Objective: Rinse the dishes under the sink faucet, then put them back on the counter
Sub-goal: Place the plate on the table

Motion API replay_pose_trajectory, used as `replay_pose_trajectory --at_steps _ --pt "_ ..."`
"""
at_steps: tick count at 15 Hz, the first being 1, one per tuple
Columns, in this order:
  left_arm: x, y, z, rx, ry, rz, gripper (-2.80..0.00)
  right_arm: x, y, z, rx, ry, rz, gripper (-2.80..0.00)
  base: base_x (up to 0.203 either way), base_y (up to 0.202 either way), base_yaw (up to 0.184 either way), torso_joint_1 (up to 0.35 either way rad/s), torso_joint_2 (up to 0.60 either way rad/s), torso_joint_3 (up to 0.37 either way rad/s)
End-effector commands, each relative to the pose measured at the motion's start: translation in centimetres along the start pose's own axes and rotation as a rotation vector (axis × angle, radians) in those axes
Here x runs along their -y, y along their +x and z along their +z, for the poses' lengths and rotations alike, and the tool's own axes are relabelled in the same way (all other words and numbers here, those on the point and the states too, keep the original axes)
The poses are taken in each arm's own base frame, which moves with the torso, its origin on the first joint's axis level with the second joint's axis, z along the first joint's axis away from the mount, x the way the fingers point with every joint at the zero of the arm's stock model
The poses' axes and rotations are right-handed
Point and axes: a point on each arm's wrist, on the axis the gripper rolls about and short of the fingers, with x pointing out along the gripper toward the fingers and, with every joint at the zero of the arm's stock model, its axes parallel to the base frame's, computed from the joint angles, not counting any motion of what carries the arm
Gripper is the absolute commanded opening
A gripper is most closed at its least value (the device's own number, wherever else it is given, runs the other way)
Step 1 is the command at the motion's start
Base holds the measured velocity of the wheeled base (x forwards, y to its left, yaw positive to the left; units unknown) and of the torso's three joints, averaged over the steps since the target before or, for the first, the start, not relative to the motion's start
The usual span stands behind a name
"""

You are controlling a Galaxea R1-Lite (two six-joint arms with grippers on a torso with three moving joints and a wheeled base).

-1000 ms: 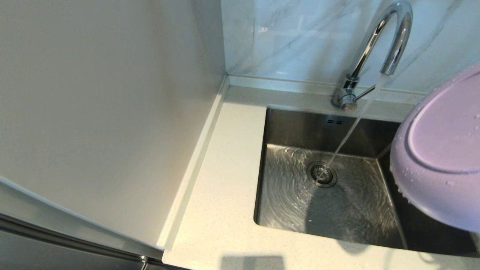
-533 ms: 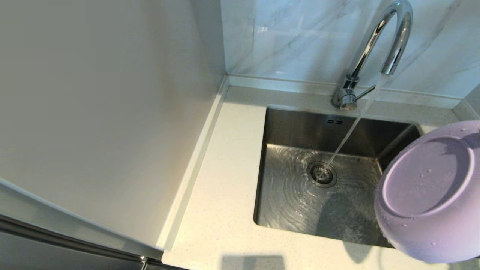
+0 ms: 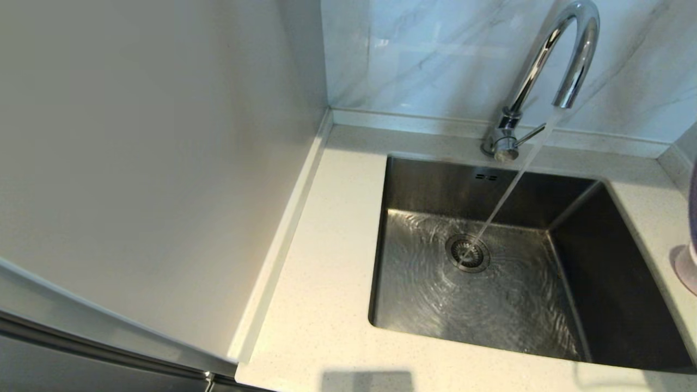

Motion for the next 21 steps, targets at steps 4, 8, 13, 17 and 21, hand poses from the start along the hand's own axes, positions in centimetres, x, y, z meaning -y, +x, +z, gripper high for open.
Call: replay_pose_trajectory --at_steps 4,8,13,17,21 --pt "0.0 0.0 0.0 0.0 0.0 0.0 -2.8 0.9 7.7 1.5 -0.005 -0.395 -0.213 -2.8 0.0 0.0 0.0 0.0 0.0 0.0" --pt "0.0 0.0 0.0 0.0 0.0 0.0 -2.8 2.0 13.5 1.9 -0.027 -0.532 -0.337 -2.8 0.0 0.0 0.0 0.0 0.0 0.0" --pt "0.0 0.0 0.0 0.0 0.0 0.0 -2.8 5.1 17.3 1.4 -0.11 -0.522 -0.445 -2.8 0.0 0.0 0.0 0.0 0.0 0.0" --pt "0.0 0.0 0.0 0.0 0.0 0.0 -2.8 5.6 19.5 1.0 -0.13 -0.523 -0.451 -2.8 0.0 0.0 0.0 0.0 0.0 0.0" --pt "0.0 0.0 0.0 0.0 0.0 0.0 -2.8 6.2 22.7 0.6 -0.139 -0.522 -0.467 -2.8 0.0 0.0 0.0 0.0 0.0 0.0"
